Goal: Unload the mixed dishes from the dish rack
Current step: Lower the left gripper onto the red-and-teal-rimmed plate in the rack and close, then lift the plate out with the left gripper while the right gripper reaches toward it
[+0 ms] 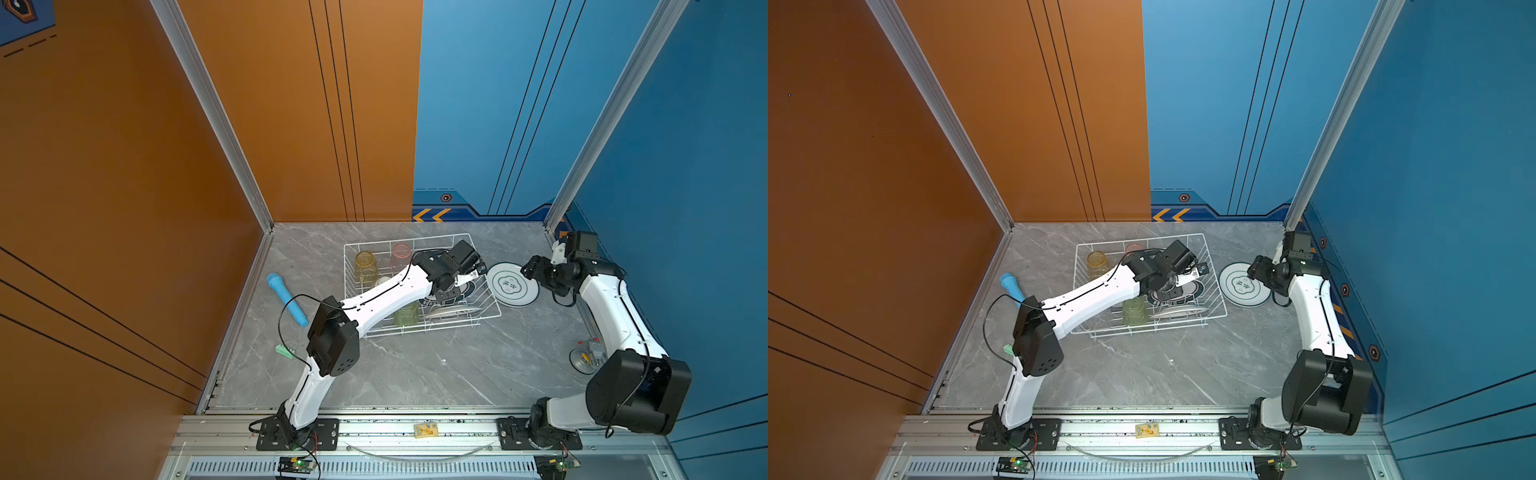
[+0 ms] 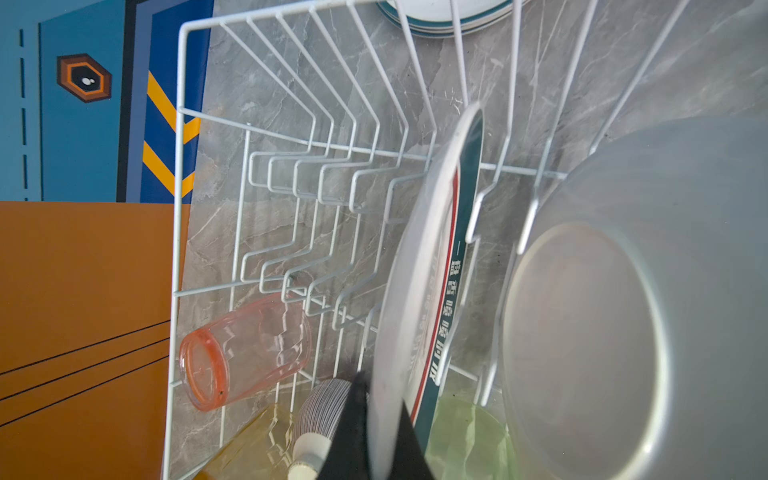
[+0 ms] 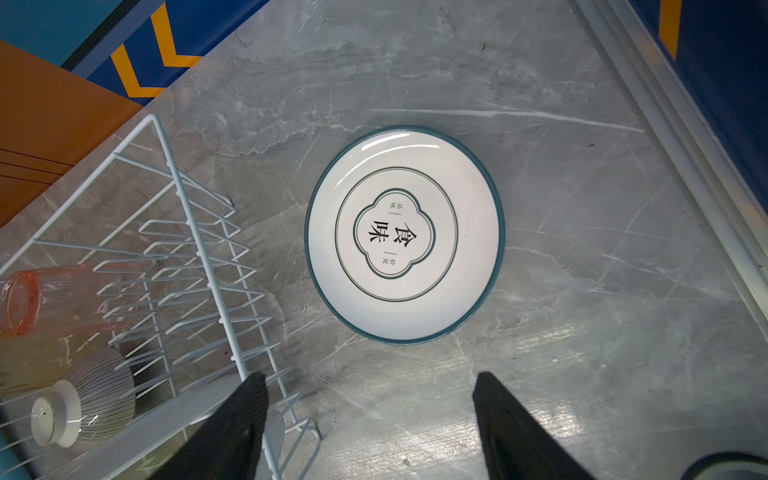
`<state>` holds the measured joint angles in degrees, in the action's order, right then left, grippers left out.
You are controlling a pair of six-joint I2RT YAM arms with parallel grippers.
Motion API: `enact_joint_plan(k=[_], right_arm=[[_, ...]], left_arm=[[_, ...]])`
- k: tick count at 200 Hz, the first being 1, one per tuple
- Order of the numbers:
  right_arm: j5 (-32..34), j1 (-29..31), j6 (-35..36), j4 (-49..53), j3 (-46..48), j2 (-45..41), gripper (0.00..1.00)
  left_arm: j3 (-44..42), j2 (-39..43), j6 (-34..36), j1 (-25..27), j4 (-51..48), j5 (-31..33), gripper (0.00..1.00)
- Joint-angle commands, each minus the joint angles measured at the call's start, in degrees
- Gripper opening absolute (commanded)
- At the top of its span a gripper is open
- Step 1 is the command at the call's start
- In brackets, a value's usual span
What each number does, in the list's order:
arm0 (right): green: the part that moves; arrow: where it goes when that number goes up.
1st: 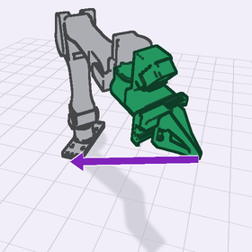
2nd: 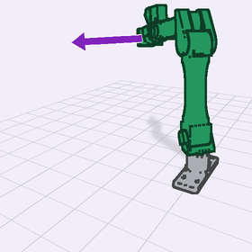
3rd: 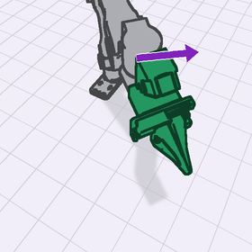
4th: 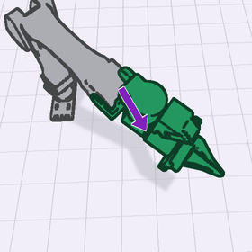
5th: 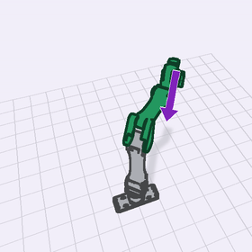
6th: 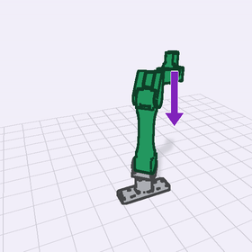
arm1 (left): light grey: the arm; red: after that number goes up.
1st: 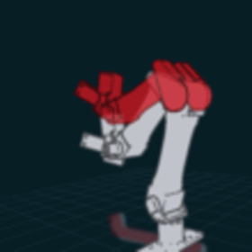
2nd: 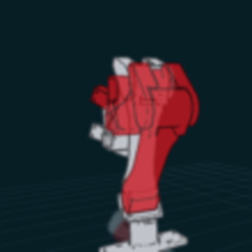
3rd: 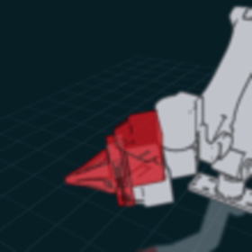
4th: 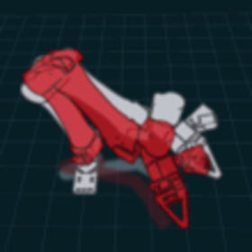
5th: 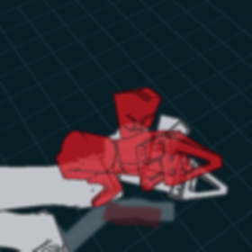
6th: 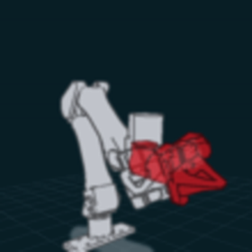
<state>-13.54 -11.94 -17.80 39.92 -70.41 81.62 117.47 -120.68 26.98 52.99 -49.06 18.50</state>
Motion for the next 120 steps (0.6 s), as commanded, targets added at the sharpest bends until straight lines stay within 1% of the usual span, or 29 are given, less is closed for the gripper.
enact_joint_plan(k=[1, 28, 73, 99, 120], right_arm=[[-1.0, 0.3, 0.3, -0.2, 0.6, -1.6, 0.77], [-1.3, 0.3, 0.1, -0.3, 0.5, -1.6, 0.76], [-2.2, 0.4, 0.2, -0.2, 0.1, -2.2, 0.76], [-4.5, 0.5, 0.7, -1.0, 0.2, -3.2, 0.76], [-9.6, 0.7, 0.9, -3.8, 1.6, -4.9, 0.75]], left_arm=[[1.3, 5.9, -3.2, 0.7, 1.8, 1.5, 0.00], [1.2, 8.0, -3.6, 0.6, 1.8, 1.5, 0.00], [-0.1, 12.5, -5.3, 0.0, 1.7, -1.2, 0.00], [-0.8, 16.1, -7.4, -1.7, 1.7, -4.6, 0.00], [-0.8, 18.2, -10.2, -3.9, 1.8, -10.3, 0.00]])
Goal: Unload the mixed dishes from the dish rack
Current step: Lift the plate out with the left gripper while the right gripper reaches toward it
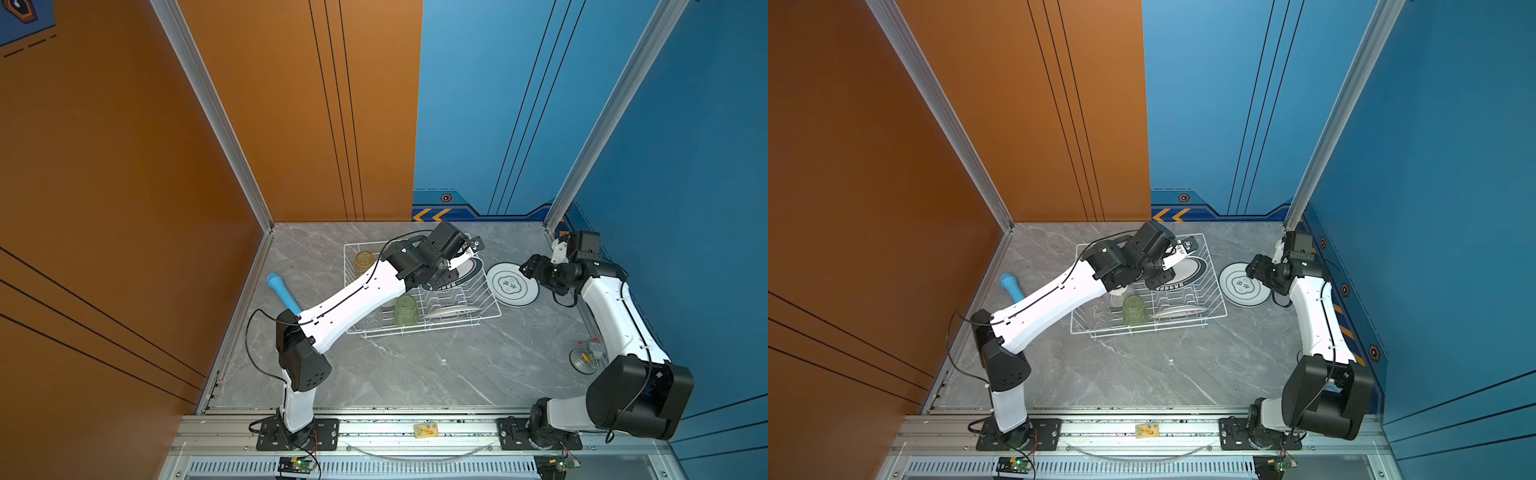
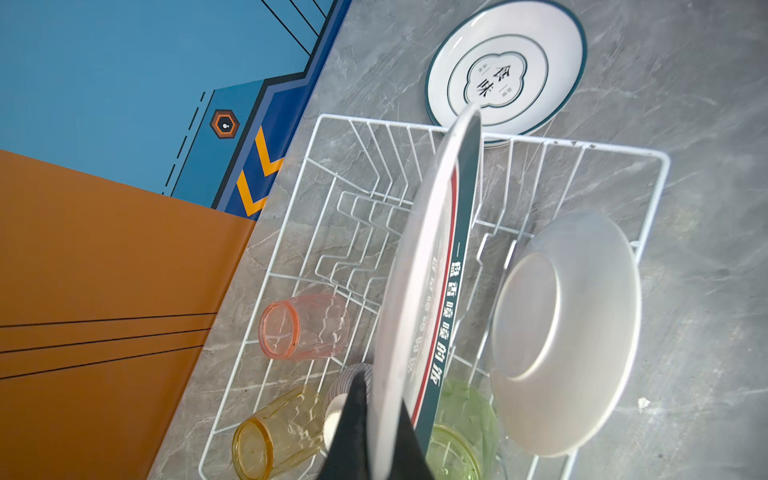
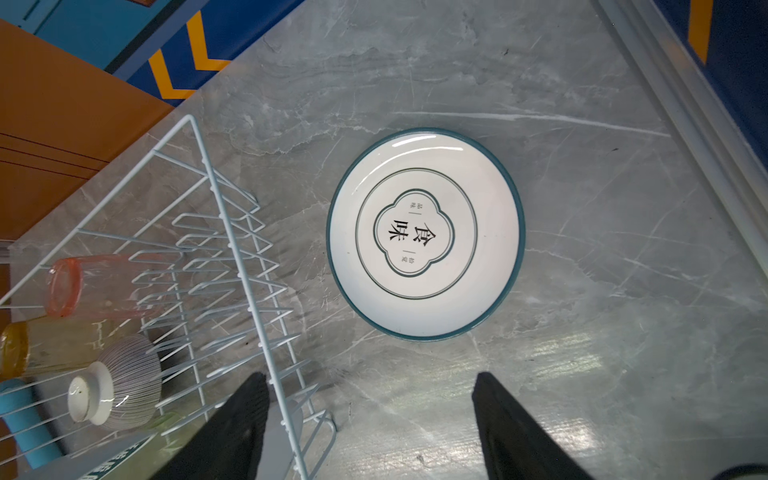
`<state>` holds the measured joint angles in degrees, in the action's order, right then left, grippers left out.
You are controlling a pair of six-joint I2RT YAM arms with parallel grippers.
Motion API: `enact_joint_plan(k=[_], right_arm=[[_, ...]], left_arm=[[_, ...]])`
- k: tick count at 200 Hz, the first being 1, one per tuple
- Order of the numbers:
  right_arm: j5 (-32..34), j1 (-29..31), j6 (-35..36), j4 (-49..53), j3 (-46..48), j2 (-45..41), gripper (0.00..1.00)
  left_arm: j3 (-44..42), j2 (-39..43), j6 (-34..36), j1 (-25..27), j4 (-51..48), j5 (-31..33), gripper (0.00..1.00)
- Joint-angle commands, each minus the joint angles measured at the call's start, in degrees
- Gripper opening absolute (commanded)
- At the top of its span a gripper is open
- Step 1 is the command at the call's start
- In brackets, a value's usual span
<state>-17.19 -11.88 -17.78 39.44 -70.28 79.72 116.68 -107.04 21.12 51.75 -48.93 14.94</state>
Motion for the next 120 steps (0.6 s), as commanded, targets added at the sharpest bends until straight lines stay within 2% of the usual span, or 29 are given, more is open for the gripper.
enact_joint_plan(k=[1, 47, 78, 101, 120], right_arm=[[-6.2, 0.7, 0.9, -3.5, 1.5, -3.1, 0.75], [-23.6, 3.3, 1.0, -14.0, 5.9, -8.3, 0.70], [-36.4, 5.1, -3.5, -24.0, 9.2, -10.0, 0.66], [-41.7, 5.8, -6.8, -28.7, 10.3, -9.7, 0.62], [-43.5, 6.3, -8.1, -30.6, 10.7, -9.6, 0.59]], left_arm=[[0.1, 4.7, -4.5, -2.9, 1.7, -7.0, 0.00], [-0.5, 6.6, -11.6, -7.9, 4.4, -19.8, 0.00], [-4.3, 8.7, -17.7, -11.6, 10.9, -28.0, 0.00], [-8.6, 10.7, -22.9, -14.6, 17.5, -34.6, 0.00], [-11.7, 11.8, -26.8, -16.6, 22.1, -38.5, 0.00]])
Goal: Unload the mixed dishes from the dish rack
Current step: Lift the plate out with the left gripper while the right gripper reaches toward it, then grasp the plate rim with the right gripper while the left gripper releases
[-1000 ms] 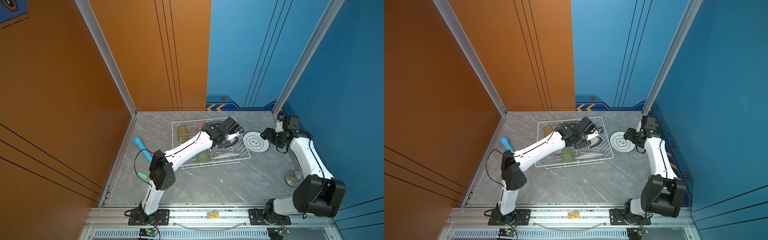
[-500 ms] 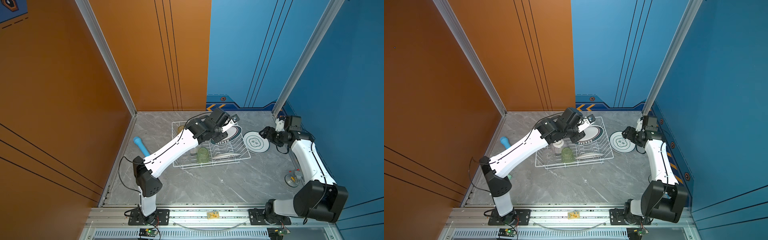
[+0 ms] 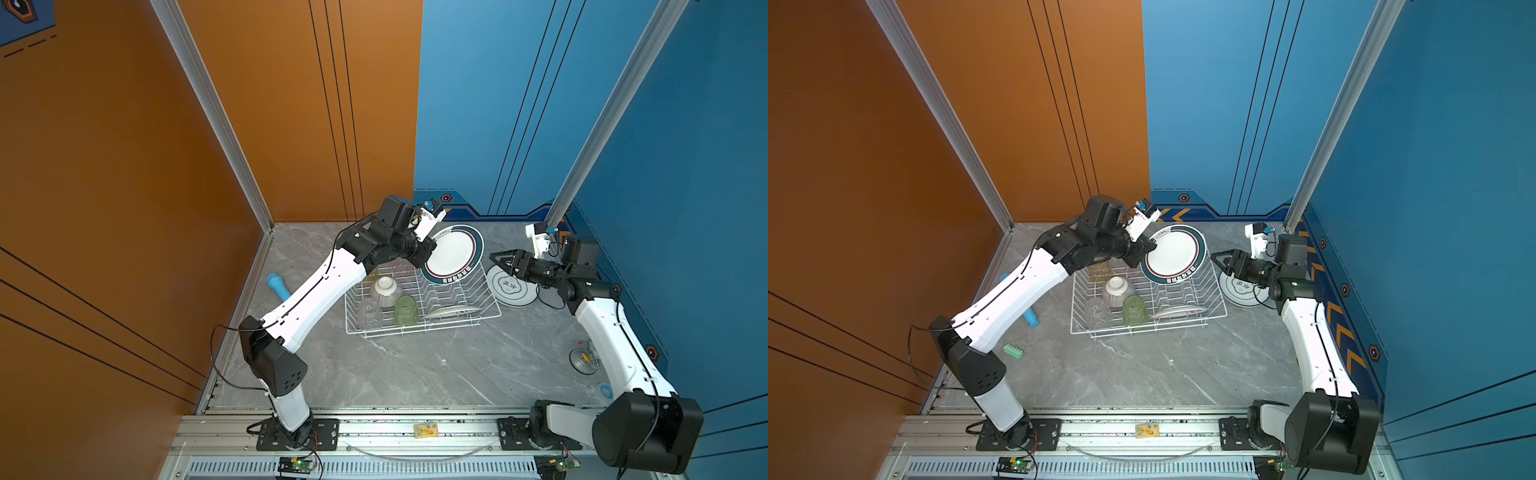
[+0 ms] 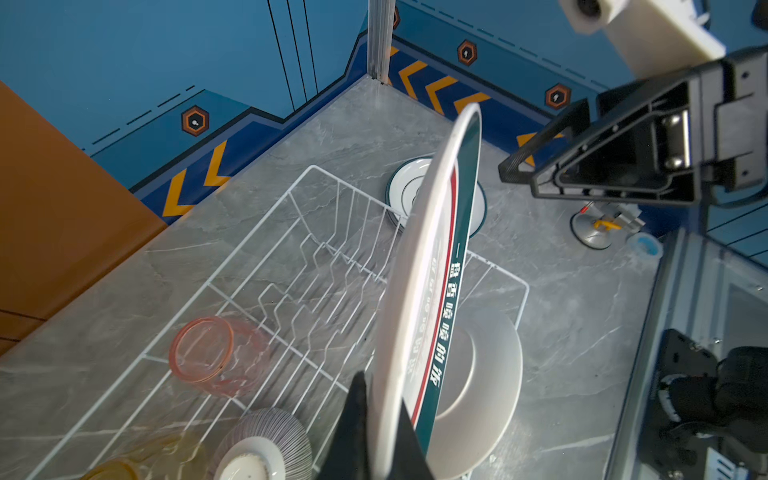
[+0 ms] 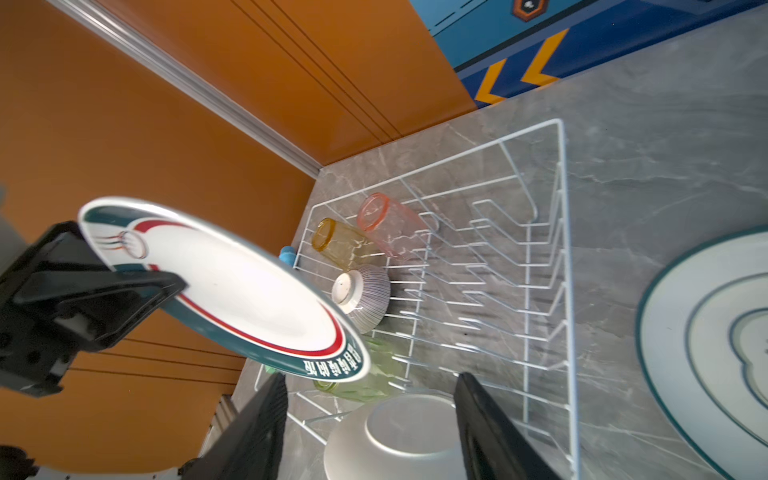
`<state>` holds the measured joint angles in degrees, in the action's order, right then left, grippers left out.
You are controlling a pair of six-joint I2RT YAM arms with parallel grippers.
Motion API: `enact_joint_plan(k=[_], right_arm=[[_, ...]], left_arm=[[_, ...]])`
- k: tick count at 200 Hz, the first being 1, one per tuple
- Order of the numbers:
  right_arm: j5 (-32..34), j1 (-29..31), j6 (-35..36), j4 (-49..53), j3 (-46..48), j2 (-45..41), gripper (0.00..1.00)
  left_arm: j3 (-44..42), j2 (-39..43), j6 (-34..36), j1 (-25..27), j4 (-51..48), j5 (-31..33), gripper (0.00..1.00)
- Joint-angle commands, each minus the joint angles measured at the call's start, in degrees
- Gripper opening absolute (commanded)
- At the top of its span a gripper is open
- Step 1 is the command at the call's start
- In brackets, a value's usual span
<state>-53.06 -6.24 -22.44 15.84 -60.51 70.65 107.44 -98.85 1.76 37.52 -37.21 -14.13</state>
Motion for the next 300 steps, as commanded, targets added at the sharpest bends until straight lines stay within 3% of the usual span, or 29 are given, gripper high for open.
enact_joint_plan(k=[1, 102, 134, 176, 202, 252, 300], right_arm=[[-7.7, 0.7, -3.6, -7.2, 1.0, -0.5, 0.59], [-7.9, 3.5, -10.4, -16.2, 2.6, 1.3, 0.44], [-8.2, 3.7, -14.0, -21.6, 4.0, 1.3, 0.24], [-8.8, 3.8, -19.3, -28.8, 5.3, 1.6, 0.14], [-9.2, 3.8, -20.4, -30.1, 5.2, 1.5, 0.00], [-8.6, 3.6, -20.7, -30.4, 5.0, 0.5, 0.00], [-6.5, 1.4, -23.5, -32.2, 5.0, -0.2, 0.00]], left_arm=[[-2.6, 3.7, -7.5, -2.4, 10.5, -9.6, 0.00], [-9.7, 4.3, -18.3, -4.8, 25.0, -20.5, 0.00], [-11.5, 3.7, -22.4, -5.2, 31.5, -23.6, 0.00], [-12.8, 2.2, -25.9, -5.5, 36.0, -25.8, 0.00], [-13.0, 1.3, -27.1, -5.6, 37.2, -26.2, 0.00], [-12.3, 0.2, -26.5, -5.5, 34.9, -25.5, 0.00], [-11.8, 0.7, -22.9, -5.1, 29.9, -22.6, 0.29]])
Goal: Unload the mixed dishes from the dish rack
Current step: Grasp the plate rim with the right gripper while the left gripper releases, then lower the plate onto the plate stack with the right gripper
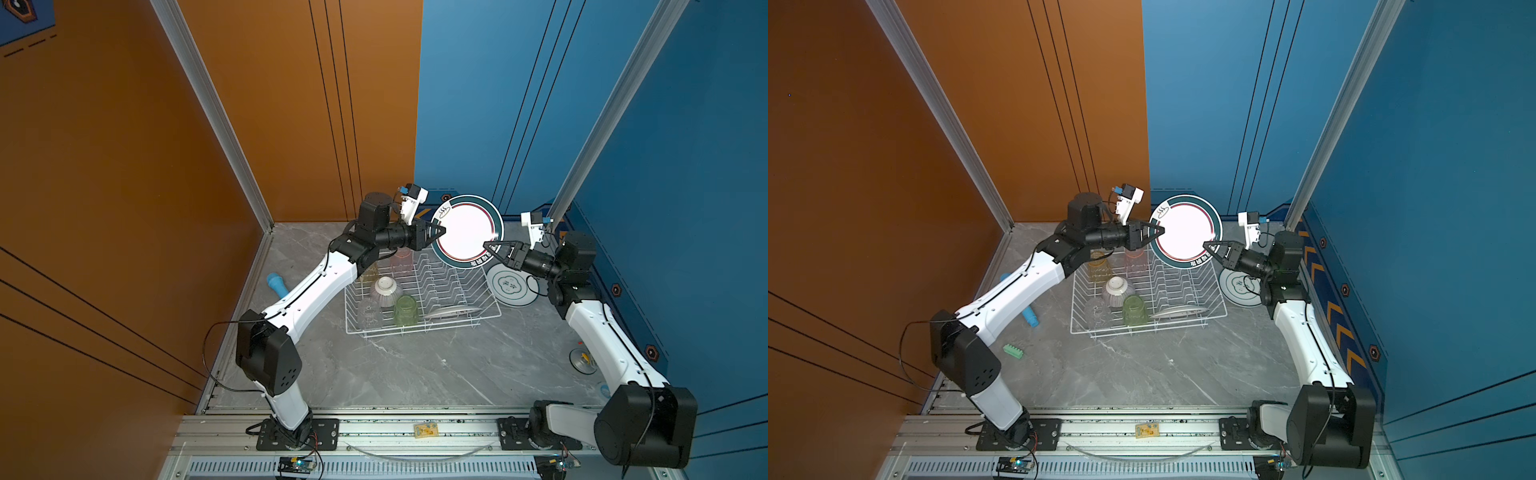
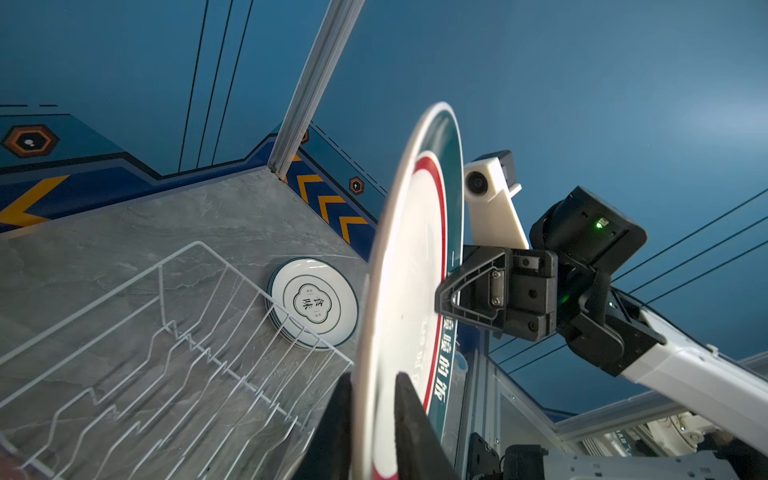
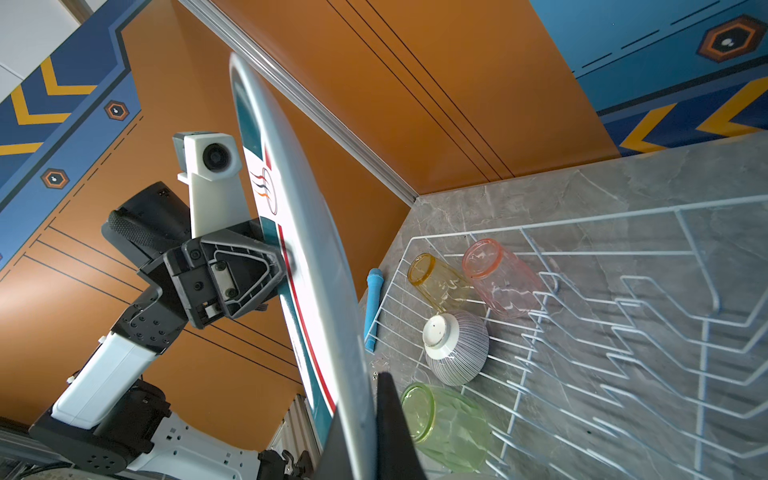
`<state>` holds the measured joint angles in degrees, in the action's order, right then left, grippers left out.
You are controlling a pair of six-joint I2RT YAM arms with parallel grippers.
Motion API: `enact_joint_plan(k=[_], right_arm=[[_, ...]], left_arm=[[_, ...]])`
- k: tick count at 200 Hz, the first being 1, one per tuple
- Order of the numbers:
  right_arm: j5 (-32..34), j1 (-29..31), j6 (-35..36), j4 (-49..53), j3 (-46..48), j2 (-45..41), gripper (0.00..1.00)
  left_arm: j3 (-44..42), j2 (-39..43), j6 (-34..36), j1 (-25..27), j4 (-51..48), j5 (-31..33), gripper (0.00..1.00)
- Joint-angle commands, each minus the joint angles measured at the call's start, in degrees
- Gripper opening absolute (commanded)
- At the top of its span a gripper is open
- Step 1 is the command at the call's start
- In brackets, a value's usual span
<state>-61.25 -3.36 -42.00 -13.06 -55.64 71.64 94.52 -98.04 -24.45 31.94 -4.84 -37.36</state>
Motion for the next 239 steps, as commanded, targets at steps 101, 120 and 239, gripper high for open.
enact_joint_plan(k=[101, 120, 239], right_arm=[[18.3, -17.5, 5.0, 24.4, -3.1, 0.7, 0.00], [21.8, -20.8, 4.9, 25.6, -1.7, 2.0, 0.00], [26.8, -24.7, 10.8, 30.4, 2.4, 14.6, 0.00]], left_arm=[[1.4, 4.2, 21.1, 3.3, -25.7, 18.8, 0.35], [2.4, 4.0, 22.8, 4.3, -28.8, 20.6, 0.35], [5.4, 2.0, 25.1, 6.6, -33.0, 23.1, 0.36]])
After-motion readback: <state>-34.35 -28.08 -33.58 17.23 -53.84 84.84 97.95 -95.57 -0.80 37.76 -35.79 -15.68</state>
